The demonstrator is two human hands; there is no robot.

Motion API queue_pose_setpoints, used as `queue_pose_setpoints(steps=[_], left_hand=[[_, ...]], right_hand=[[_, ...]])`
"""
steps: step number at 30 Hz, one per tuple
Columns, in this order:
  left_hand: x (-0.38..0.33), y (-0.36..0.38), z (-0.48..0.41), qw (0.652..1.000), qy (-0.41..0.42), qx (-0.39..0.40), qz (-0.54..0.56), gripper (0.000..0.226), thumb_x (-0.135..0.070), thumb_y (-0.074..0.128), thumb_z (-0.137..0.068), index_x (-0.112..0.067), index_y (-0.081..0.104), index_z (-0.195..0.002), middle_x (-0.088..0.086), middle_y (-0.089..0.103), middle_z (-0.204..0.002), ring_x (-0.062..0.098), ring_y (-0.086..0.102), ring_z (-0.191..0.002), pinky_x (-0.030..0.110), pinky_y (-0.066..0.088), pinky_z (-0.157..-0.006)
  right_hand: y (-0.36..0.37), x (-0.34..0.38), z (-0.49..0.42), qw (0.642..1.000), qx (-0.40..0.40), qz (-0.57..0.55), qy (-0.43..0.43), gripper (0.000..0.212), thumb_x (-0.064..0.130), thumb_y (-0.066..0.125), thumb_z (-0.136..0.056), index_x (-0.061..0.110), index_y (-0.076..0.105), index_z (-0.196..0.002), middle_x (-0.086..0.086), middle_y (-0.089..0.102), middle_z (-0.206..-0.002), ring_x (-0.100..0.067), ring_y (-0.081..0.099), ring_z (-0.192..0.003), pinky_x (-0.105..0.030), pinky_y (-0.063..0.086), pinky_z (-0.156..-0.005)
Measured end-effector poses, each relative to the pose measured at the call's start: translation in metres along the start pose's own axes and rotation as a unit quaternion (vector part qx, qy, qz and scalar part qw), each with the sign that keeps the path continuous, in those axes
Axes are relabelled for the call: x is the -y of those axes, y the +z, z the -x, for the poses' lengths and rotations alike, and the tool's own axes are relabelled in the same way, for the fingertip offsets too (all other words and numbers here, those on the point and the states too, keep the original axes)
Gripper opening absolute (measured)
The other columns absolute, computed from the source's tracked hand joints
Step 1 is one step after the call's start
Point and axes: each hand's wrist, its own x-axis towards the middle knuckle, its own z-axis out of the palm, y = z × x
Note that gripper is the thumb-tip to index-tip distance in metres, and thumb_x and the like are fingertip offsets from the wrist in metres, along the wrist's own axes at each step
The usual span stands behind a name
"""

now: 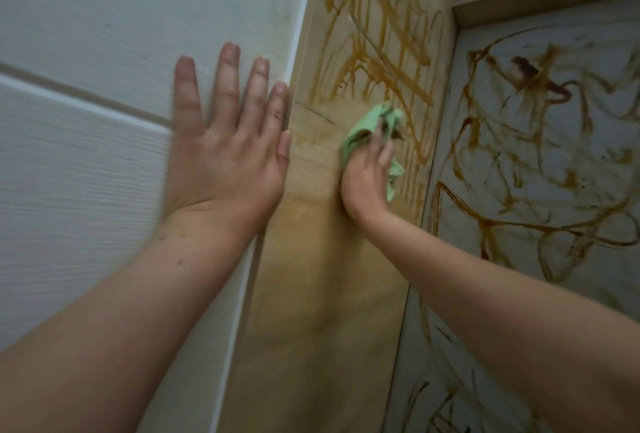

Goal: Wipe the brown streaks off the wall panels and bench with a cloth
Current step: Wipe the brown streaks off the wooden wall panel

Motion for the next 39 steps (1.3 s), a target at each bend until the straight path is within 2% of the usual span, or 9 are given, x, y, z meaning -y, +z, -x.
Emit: queue_pose_setpoints(steps=[3, 6, 9, 13, 21, 24, 30, 35, 39], left_hand=[[0.0, -0.002, 0.001, 1.0, 0.004, -0.001, 0.007, 0.065, -0.042, 0.002, -0.107, -0.015, 0.006, -0.165, 0.012, 0.002, -0.173, 0.044, -0.009, -0.156, 0.067, -0.01, -0.119], [0.001, -0.005, 0.0, 1.0, 0.005, 0.001, 0.018, 0.064, -0.043, 0.005, -0.108, -0.012, 0.015, -0.164, 0.012, 0.005, -0.173, 0.043, -0.009, -0.156, 0.066, -0.01, -0.119], [0.0, -0.002, -0.001, 1.0, 0.003, 0.0, 0.008, 0.064, -0.044, 0.003, -0.108, -0.016, 0.006, -0.165, 0.011, 0.002, -0.173, 0.042, -0.009, -0.157, 0.066, -0.01, -0.119], [-0.002, 0.0, 0.001, 1.0, 0.0, 0.001, -0.014, 0.065, -0.045, -0.003, -0.106, -0.017, -0.004, -0.165, 0.011, -0.004, -0.173, 0.042, -0.011, -0.156, 0.067, -0.008, -0.12], [-0.001, -0.004, 0.0, 1.0, -0.001, 0.021, -0.022, 0.064, -0.045, -0.002, -0.107, -0.018, -0.003, -0.165, 0.011, -0.002, -0.173, 0.043, -0.01, -0.156, 0.067, -0.009, -0.119], [-0.001, -0.008, 0.001, 0.999, -0.005, 0.029, -0.023, 0.064, -0.045, -0.002, -0.106, -0.018, -0.003, -0.165, 0.01, -0.002, -0.173, 0.043, -0.01, -0.156, 0.066, -0.008, -0.12], [-0.014, -0.016, 0.001, 0.995, -0.049, 0.045, 0.069, 0.063, -0.047, 0.0, -0.105, -0.027, -0.007, -0.164, 0.009, -0.004, -0.173, 0.038, -0.014, -0.157, 0.065, -0.012, -0.121], [-0.061, -0.006, 0.019, 0.987, -0.034, 0.088, 0.133, 0.082, -0.072, 0.021, -0.097, -0.036, -0.013, -0.162, 0.028, -0.021, -0.166, 0.045, -0.025, -0.152, 0.065, -0.012, -0.121], [-0.072, 0.011, 0.02, 0.992, -0.047, 0.063, 0.103, 0.098, -0.083, 0.037, -0.086, -0.038, -0.004, -0.163, 0.033, -0.024, -0.162, 0.049, -0.025, -0.151, 0.066, -0.009, -0.122]], right_hand=[[0.011, 0.045, 0.026, 0.967, 0.021, 0.01, -0.255, 0.059, 0.046, 0.021, -0.108, 0.039, 0.006, -0.165, 0.002, -0.004, -0.173, -0.019, -0.005, -0.16, -0.053, 0.003, -0.129], [0.009, 0.076, -0.013, 0.949, -0.013, 0.029, -0.314, 0.063, 0.048, 0.027, -0.103, 0.028, 0.026, -0.163, -0.007, 0.012, -0.172, -0.024, 0.009, -0.159, -0.056, 0.014, -0.127], [-0.008, 0.068, -0.062, 0.97, -0.018, 0.038, -0.241, 0.063, 0.043, 0.02, -0.104, 0.03, 0.016, -0.165, -0.002, 0.006, -0.173, -0.023, 0.004, -0.159, -0.057, 0.014, -0.127], [-0.022, 0.022, -0.085, 1.0, -0.02, 0.004, 0.004, 0.056, 0.039, 0.018, -0.111, 0.04, 0.002, -0.165, 0.0, 0.002, -0.173, -0.032, 0.008, -0.158, -0.063, 0.012, -0.125], [-0.017, -0.066, -0.007, 0.962, 0.063, 0.072, 0.258, 0.057, 0.048, 0.009, -0.11, 0.044, -0.015, -0.161, -0.002, -0.005, -0.174, -0.034, -0.001, -0.159, -0.059, 0.001, -0.126], [-0.019, -0.057, 0.031, 0.967, 0.096, 0.099, 0.213, 0.059, 0.042, 0.014, -0.112, 0.042, -0.02, -0.16, -0.001, -0.006, -0.174, -0.031, -0.001, -0.159, -0.056, 0.001, -0.125], [-0.016, -0.016, 0.076, 0.975, 0.137, 0.09, -0.15, 0.06, 0.053, 0.025, -0.109, 0.058, -0.012, -0.156, 0.023, -0.022, -0.167, -0.013, -0.015, -0.158, -0.046, 0.001, -0.124], [-0.021, -0.072, 0.03, 0.99, 0.107, 0.078, -0.043, 0.06, 0.051, 0.021, -0.11, 0.054, -0.015, -0.158, 0.012, -0.015, -0.172, -0.024, -0.009, -0.159, -0.06, 0.006, -0.127], [-0.029, -0.12, -0.02, 0.99, 0.059, 0.113, 0.057, 0.058, 0.045, 0.017, -0.111, 0.043, -0.009, -0.163, 0.006, -0.001, -0.174, -0.03, 0.003, -0.159, -0.055, 0.006, -0.127]])
